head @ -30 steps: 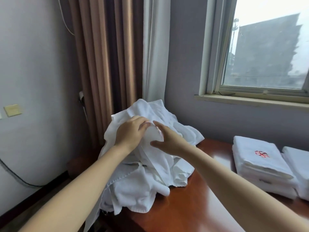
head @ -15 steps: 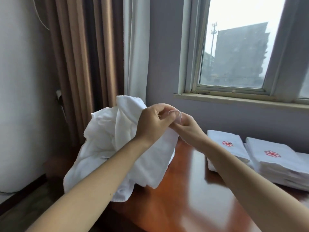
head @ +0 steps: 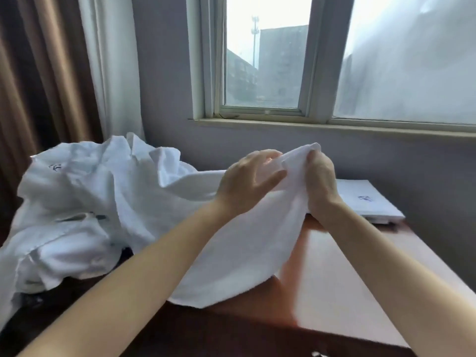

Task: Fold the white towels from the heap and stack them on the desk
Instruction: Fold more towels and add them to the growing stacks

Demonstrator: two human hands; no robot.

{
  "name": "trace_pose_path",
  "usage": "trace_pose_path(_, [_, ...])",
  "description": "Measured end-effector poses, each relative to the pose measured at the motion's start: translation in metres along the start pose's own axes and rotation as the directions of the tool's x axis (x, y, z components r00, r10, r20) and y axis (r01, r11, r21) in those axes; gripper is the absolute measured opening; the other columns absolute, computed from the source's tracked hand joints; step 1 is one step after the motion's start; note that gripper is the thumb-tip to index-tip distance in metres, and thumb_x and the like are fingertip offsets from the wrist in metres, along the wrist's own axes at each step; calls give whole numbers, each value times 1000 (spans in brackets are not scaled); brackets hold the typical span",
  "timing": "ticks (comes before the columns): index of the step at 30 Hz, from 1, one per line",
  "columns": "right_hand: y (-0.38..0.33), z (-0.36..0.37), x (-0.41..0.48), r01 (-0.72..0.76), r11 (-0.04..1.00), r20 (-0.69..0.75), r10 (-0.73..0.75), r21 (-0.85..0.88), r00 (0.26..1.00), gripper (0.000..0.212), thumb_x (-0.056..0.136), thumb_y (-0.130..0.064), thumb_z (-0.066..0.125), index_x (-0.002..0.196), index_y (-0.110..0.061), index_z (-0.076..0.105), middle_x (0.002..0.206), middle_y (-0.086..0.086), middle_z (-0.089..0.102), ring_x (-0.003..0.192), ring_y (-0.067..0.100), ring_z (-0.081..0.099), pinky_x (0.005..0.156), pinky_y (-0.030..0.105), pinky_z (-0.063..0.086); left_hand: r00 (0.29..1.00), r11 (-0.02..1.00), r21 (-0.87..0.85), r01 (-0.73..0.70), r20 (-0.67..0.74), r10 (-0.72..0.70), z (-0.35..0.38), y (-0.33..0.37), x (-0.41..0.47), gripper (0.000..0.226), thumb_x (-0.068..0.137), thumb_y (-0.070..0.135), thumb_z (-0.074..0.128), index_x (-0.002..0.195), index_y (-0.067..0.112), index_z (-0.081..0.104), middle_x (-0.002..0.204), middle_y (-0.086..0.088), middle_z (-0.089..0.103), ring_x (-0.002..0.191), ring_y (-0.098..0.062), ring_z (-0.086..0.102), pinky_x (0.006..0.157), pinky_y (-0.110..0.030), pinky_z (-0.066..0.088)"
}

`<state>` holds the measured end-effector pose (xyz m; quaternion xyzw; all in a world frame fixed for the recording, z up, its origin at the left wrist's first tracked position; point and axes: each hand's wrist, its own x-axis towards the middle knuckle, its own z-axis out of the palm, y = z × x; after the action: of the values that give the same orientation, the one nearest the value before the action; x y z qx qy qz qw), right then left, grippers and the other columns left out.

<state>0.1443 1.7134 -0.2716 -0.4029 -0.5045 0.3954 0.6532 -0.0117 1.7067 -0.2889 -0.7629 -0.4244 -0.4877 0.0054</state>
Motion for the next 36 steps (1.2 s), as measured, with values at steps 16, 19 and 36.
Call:
trace_pose_path(16, [59, -100, -14, 108, 609, 194, 78, -786, 978, 19, 90, -15, 51, 95, -15, 69, 98, -1, 67, 99, 21, 62, 88, 37, 50, 832, 988, 153, 33, 543, -112, 113, -6, -50, 33, 93, 33, 61, 126, 30, 61, 126, 9, 61, 116, -10, 56, 95, -32, 46])
trace_pose_path(19, [90, -69, -25, 99, 538, 345, 379, -837, 859, 29, 91, -24, 52, 117, -20, 64, 118, 0, 66, 109, 19, 60, 92, 35, 48, 806, 962, 267, 61, 554, -206, 101, -31, -55, 30, 93, 35, 57, 122, 33, 64, 126, 9, 58, 116, -13, 54, 87, -32, 45])
trace_pose_path(36, [167, -105, -13, 518, 271, 574, 200, -811, 794, 56, 98, -48, 42, 151, -33, 32, 159, -12, 28, 148, 9, 18, 121, 37, 13, 654, 641, 766, 49, 460, -600, 77, -69, -75, 84, 92, 72, 25, 156, 18, 15, 150, -12, 39, 133, -33, 42, 99, -45, 45])
